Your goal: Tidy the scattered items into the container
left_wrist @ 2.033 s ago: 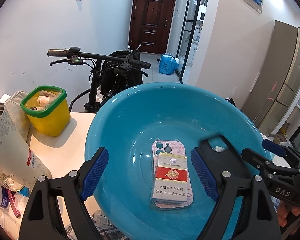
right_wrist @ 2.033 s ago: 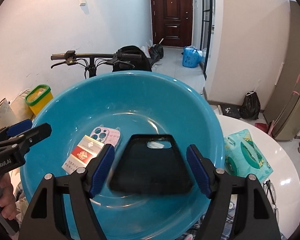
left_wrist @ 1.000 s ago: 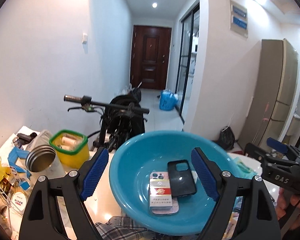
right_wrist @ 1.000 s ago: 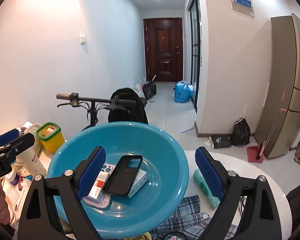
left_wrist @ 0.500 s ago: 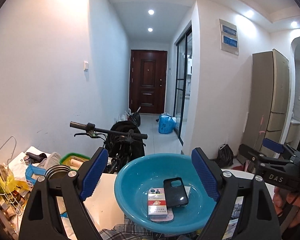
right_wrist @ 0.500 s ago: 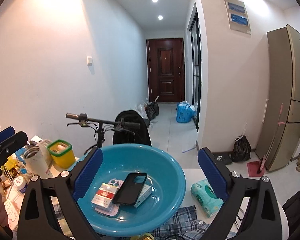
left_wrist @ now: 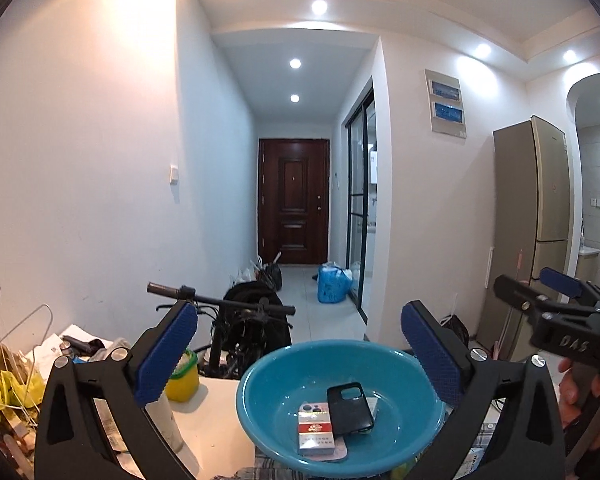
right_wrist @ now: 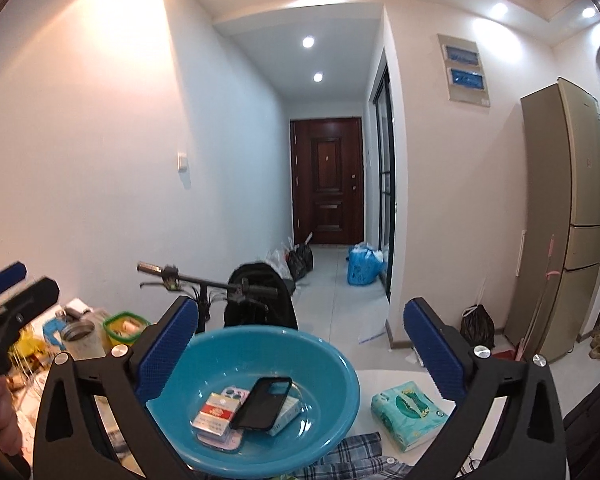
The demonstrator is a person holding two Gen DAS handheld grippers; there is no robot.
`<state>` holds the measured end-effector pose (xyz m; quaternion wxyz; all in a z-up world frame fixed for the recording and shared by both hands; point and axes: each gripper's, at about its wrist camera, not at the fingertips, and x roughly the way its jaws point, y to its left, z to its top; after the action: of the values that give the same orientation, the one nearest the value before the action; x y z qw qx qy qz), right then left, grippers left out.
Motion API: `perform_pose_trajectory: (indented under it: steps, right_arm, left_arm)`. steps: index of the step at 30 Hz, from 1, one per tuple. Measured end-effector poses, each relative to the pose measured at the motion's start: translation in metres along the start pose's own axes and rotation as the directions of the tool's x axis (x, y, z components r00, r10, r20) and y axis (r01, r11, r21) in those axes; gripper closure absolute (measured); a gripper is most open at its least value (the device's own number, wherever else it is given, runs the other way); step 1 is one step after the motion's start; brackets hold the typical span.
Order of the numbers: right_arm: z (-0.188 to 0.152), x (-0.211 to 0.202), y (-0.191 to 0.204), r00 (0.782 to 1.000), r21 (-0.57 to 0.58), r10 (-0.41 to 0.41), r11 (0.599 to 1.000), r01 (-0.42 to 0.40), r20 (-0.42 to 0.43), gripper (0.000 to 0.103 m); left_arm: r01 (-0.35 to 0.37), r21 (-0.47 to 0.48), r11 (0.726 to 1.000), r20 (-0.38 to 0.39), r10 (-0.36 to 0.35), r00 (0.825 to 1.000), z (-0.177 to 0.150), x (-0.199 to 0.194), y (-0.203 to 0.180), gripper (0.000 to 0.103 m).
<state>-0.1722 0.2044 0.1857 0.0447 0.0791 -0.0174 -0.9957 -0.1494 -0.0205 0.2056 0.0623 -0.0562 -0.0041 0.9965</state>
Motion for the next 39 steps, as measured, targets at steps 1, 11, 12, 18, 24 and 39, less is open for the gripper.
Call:
perform_pose_trajectory:
  steps: [1,11,12,18,24,39]
  right_arm:
    - [0.002,-0.005,-0.001,1.000,0.009,0.005,1.000,-0.005,0.014,0.001]
    - [0.008,-0.020,-0.002,0.998,0.020,-0.012,1.000,0.011,0.058,0.001]
    - [0.008,-0.020,-0.003,0.998,0.022,-0.018,1.000,0.017,0.054,0.001]
    - [0.010,-0.030,-0.006,0.998,0.024,-0.018,1.000,0.017,0.057,0.001]
    - [0.010,-0.041,-0.007,0.998,0.018,-0.019,1.000,0.018,0.053,0.001]
    - [0.015,-0.086,0.002,0.995,-0.011,-0.005,1.000,0.006,0.098,0.001]
  left_arm:
    - [0.000,0.000,1.000,0.007,0.000,1.000,0.001,-0.002,0.000,0.000]
    - [0.037,-0.021,0.999,0.010,-0.037,0.999,0.010,-0.020,0.001,0.000]
    - [0.042,-0.026,0.999,0.006,-0.041,0.999,0.010,-0.020,0.001,0.000]
    - [0.042,-0.022,0.999,-0.012,-0.042,0.999,0.010,-0.024,-0.002,0.000]
    - [0.038,-0.019,0.999,-0.002,-0.038,0.999,0.011,-0.040,-0.004,0.000]
    - [0.043,-0.009,0.999,0.023,-0.042,0.999,0.017,-0.081,-0.007,0.000]
